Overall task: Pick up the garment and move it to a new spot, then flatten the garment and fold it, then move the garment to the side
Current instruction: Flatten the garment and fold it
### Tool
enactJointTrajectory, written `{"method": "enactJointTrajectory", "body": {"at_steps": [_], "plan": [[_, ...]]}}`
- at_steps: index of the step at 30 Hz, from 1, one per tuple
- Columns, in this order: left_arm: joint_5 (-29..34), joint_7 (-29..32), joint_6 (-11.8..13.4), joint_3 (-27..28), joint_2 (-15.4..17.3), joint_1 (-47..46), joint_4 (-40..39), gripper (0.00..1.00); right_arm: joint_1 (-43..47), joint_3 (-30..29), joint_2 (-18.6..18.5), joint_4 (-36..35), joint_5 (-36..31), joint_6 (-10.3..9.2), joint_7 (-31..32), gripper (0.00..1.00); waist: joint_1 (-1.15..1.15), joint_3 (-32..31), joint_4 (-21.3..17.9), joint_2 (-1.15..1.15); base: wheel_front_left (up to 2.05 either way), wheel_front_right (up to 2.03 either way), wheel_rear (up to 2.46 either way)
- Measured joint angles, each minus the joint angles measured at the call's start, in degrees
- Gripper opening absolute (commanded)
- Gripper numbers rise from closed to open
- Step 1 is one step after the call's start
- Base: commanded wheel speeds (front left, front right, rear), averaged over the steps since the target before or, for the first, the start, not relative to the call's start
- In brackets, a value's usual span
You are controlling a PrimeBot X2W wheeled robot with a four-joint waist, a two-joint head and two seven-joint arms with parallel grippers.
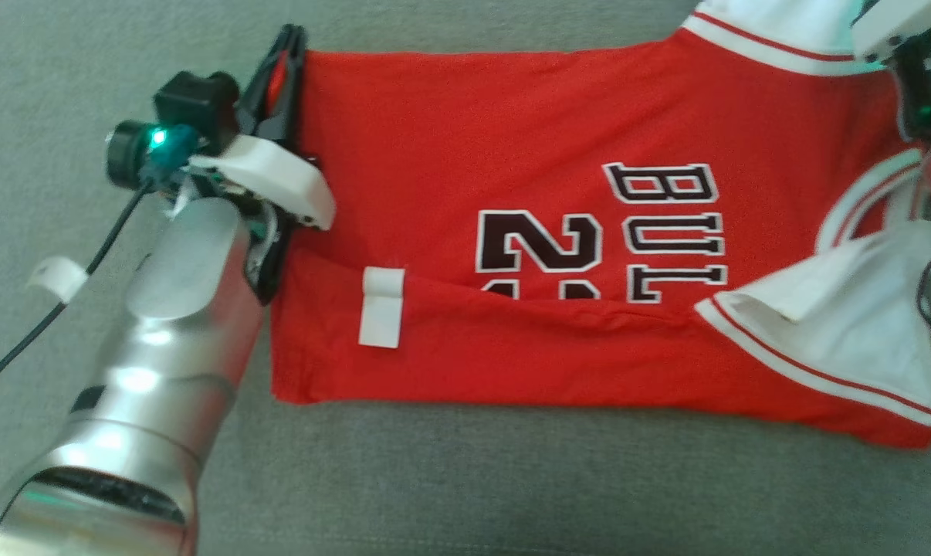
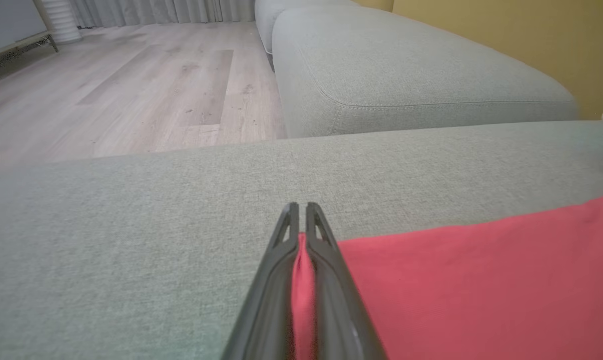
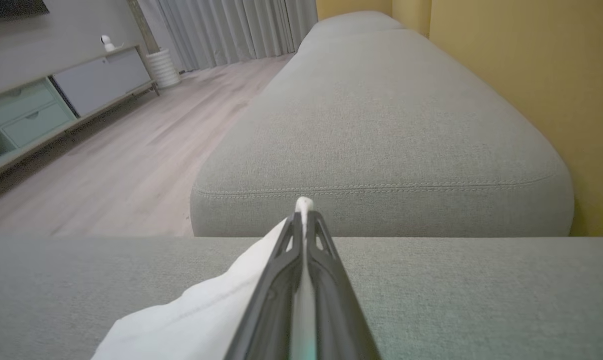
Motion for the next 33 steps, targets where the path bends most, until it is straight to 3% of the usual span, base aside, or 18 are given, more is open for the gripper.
{"method": "enactJointTrajectory", "body": {"at_steps": [9,17,33], "plan": [[2.42,-0.64,3.25,3.9,4.11,5.32,-3.15,0.0,11.35,1.67,-1.15,-16.05,9.2,0.0,-2.04,0.0,0.0,-3.88,-5.57,0.0,0.0,0.0,0.0],[5.23,-0.64,4.69,8.33,6.43,14.01,-8.56,0.0,26.35,-0.36,-2.54,-29.77,12.85,0.0,-2.11,0.0,-0.01,-7.84,-9.02,0.0,0.0,0.0,0.0],[8.66,-0.64,4.66,14.26,4.24,29.77,-10.72,0.0,47.39,-3.16,0.02,-36.05,16.47,0.0,-2.11,0.0,-0.01,-14.84,-11.71,0.0,0.0,0.0,0.0]]}}
